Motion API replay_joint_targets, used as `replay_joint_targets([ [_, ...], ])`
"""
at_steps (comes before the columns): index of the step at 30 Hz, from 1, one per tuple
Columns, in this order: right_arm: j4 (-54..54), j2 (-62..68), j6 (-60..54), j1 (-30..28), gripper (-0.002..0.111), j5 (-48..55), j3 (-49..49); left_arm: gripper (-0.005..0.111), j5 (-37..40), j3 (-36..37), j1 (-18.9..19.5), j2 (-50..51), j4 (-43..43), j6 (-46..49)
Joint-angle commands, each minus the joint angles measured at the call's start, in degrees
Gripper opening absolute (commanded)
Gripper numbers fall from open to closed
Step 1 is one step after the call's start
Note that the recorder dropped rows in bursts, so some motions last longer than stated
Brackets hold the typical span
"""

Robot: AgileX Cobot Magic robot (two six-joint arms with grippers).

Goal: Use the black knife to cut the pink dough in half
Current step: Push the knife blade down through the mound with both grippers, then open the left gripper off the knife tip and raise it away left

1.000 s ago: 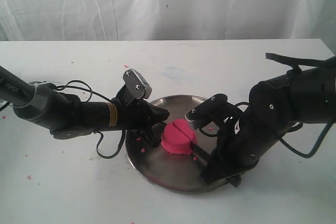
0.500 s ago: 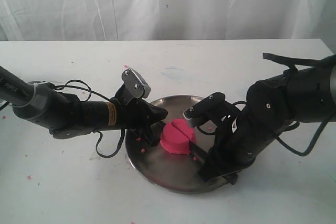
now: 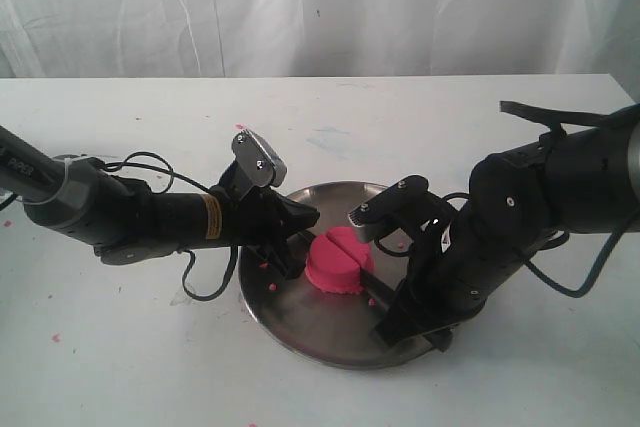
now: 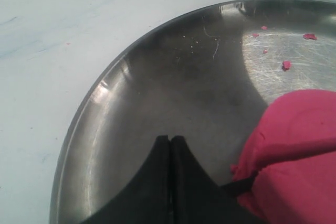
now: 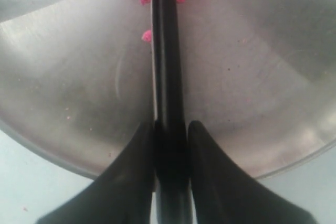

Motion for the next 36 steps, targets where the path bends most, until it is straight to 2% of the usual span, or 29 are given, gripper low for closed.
replay_joint_targets([
  [1,0.3,1.8,0.3,0.1,0.0,-0.6,0.7,0.0,1.9,0.6,-0.3,0.2,1.4,-0.1],
  [21,0.3,1.8,0.3,0.1,0.0,-0.4,0.7,0.0,4.6,0.6,-0.3,0.2,1.4,-0.1],
  [30,0.3,1.8,0.3,0.1,0.0,-0.4,0.7,0.0,-3.7,-1.1,-0.3,0.0,1.4,-0.1],
  [36,0.3,1.8,0.3,0.1,0.0,0.0,0.7,0.0,-2.1,-1.3,0.3,-3.4,1.4,1.6],
])
